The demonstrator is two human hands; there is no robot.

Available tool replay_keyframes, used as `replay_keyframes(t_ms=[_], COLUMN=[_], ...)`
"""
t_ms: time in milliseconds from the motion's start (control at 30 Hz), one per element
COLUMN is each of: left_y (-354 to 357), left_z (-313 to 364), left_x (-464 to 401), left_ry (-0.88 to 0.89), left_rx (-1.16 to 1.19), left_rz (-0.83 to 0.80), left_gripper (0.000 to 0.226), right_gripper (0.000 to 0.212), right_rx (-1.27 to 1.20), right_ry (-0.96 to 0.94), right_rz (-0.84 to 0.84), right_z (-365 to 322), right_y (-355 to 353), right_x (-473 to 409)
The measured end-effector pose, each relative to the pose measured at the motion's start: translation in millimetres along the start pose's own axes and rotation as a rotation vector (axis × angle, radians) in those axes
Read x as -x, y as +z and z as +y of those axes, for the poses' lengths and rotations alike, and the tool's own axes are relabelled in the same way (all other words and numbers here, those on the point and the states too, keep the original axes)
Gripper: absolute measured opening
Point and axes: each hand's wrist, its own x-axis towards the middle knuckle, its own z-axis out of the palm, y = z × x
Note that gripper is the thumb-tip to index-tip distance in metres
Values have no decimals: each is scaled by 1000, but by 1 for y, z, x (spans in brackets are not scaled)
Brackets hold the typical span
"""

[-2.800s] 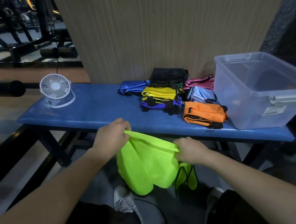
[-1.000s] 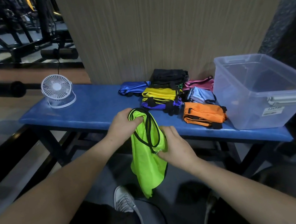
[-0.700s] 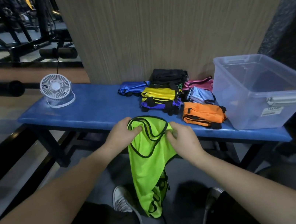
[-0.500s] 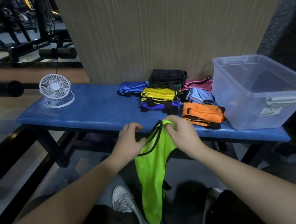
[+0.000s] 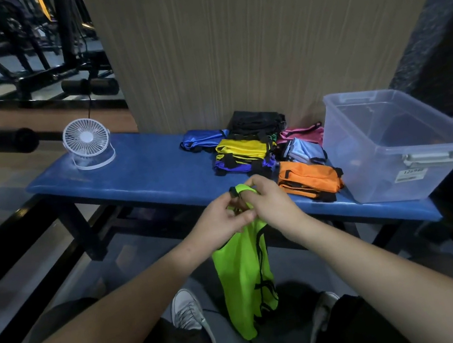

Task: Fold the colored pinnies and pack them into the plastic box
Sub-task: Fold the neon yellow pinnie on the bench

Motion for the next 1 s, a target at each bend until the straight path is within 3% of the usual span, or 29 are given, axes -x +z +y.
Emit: replay_keyframes(t_ms=[133, 333, 533, 667, 767, 900, 1000], left_y=[3, 4, -2, -13, -19, -44, -74], left_z=[14, 35, 52, 58, 66, 79, 91], left_x=[1, -1, 1, 1, 2, -1, -4], left_ry=[-51, -36, -25, -9, -22, -61, -86], left_rx=[83, 18, 34, 17, 2, -13, -88], left_rz=[50, 141, 119, 155, 176, 203, 161], left_gripper=[65, 70, 38, 15, 20, 8, 8], right_gripper=[15, 21, 34, 31, 32, 41, 34], right_rx=[-162, -246, -229, -219, -113, 110, 304], right_ry=[40, 17, -34, -102, -155, -190, -235], right_rz=[3, 14, 27, 13, 53, 120, 168], right_z=[-18, -43, -54, -61, -61, -56, -54], right_y=[-5, -11, -23, -28, -35, -63, -89], right_x=[2, 3, 4, 7, 5, -5, -11])
